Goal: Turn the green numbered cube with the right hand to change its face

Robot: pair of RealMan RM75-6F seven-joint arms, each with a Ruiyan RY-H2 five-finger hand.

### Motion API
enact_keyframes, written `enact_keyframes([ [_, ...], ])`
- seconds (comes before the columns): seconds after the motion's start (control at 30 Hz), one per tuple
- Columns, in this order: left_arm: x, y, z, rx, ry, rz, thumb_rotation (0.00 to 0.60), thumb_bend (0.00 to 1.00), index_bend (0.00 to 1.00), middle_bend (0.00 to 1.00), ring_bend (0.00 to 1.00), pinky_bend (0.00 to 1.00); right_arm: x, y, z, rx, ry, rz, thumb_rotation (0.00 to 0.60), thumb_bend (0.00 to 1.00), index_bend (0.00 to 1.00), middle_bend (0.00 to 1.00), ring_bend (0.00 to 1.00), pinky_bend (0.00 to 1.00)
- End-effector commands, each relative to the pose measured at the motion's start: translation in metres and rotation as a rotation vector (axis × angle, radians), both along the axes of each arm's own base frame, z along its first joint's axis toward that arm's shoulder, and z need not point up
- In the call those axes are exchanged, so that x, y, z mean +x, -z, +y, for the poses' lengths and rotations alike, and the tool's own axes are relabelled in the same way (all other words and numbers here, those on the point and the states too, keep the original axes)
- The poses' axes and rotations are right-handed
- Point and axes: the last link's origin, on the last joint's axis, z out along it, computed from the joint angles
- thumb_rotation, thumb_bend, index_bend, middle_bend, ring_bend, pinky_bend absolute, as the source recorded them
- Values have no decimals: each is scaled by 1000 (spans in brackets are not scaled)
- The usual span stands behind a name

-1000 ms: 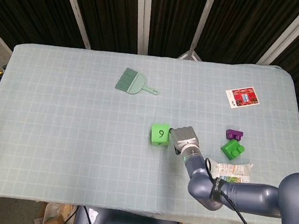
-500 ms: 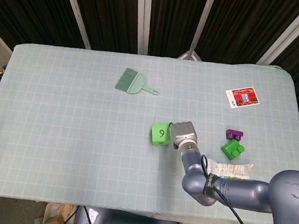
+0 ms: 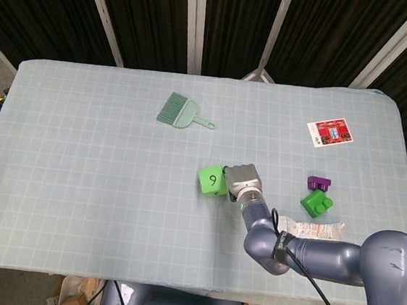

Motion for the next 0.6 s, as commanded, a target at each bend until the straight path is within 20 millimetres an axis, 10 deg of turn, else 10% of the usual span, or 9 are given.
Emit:
enact_keyframes([
  [0.03, 0, 0, 0, 1, 0, 1, 600, 336, 109, 5, 0, 57, 3, 4, -5, -11, -4, -8, 600, 746, 196, 825, 778, 644],
  [0.6, -1, 4, 3, -2, -12, 18, 600, 335, 109, 4, 0, 57, 12, 19, -12, 53, -19, -58, 600, 747, 208, 825, 779, 644],
])
